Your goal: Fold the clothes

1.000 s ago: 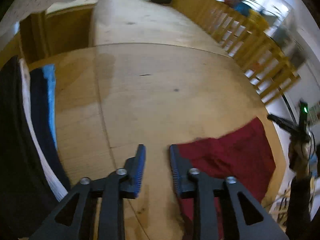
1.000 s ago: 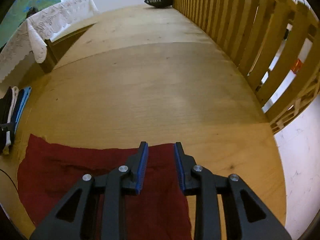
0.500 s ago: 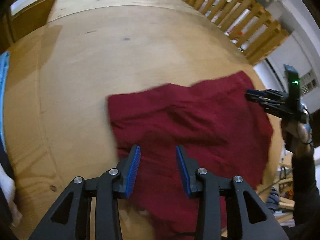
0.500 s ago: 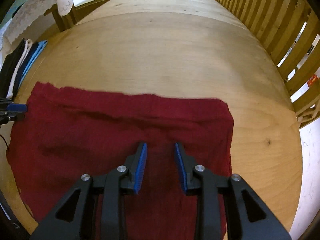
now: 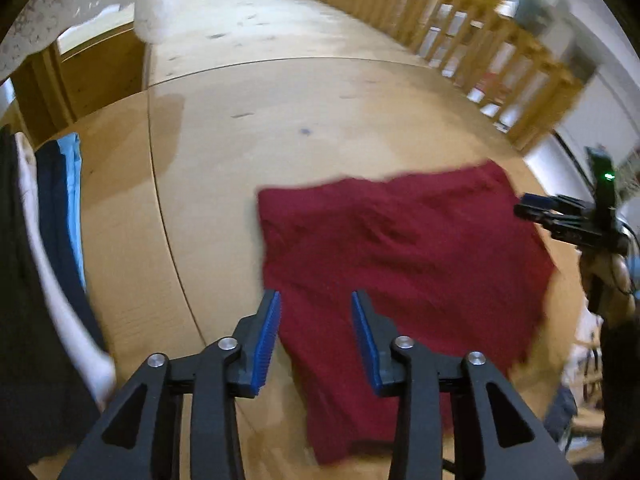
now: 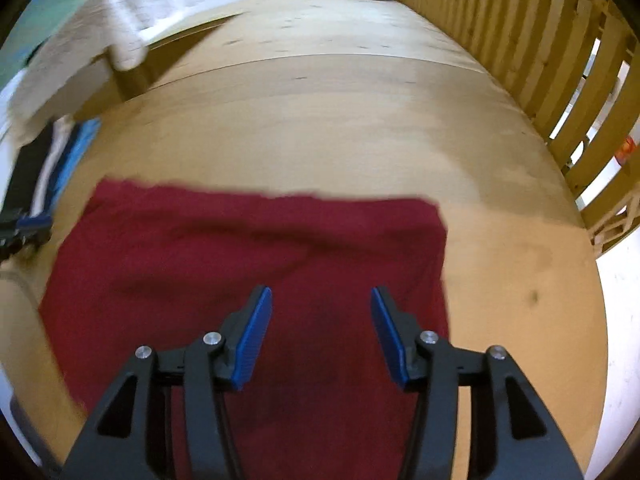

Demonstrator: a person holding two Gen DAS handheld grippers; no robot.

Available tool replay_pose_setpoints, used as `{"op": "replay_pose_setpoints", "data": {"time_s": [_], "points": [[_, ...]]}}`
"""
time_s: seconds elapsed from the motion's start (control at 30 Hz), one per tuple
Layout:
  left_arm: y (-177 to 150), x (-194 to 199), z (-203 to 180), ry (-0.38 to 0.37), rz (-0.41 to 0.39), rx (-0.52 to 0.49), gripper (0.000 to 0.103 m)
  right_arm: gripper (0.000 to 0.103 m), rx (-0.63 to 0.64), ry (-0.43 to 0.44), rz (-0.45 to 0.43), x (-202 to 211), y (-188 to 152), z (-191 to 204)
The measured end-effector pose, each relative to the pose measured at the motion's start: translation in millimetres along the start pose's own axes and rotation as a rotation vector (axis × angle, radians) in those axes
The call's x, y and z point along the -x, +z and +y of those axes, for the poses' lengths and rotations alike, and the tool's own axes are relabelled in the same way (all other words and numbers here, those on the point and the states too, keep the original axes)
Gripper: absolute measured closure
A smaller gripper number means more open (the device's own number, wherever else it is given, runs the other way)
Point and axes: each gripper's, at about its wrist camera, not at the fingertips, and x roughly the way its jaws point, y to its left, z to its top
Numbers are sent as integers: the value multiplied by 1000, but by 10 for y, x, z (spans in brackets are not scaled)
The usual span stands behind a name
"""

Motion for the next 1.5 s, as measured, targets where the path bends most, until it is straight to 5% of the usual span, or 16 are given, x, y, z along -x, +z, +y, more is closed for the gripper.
{"op": "replay_pose_setpoints", "data": {"time_s": [0.27, 0.57, 0.7, 0.87, 1.03, 1.17, 1.37, 1.5], "points": [[-633, 17, -2, -38, 91, -3, 62, 53, 84, -6, 99, 12, -754, 314], [-711, -160, -63, 46, 95, -59, 62, 51, 113, -109, 129, -56, -861, 431], [-788, -147, -66, 113, 103, -110, 61, 51, 118, -95, 143, -67, -912, 499], [-857, 121, -89, 151, 52, -53, 63, 51, 83, -31, 84, 96, -891, 419], [-922, 445, -950, 27, -49, -148, 56, 51, -37, -29, -8, 291, -489, -107], [-809, 207, -1995, -113, -31, -269, 53, 51, -84, -40, -12, 194, -70, -363], [-372, -584, -3127, -107, 37, -294, 46, 51, -95, -51, 84, -173, 317, -727], [-265, -999, -3513, -66, 94, -305, 46, 51, -84, 4, 131, -348, 421, -933]]}}
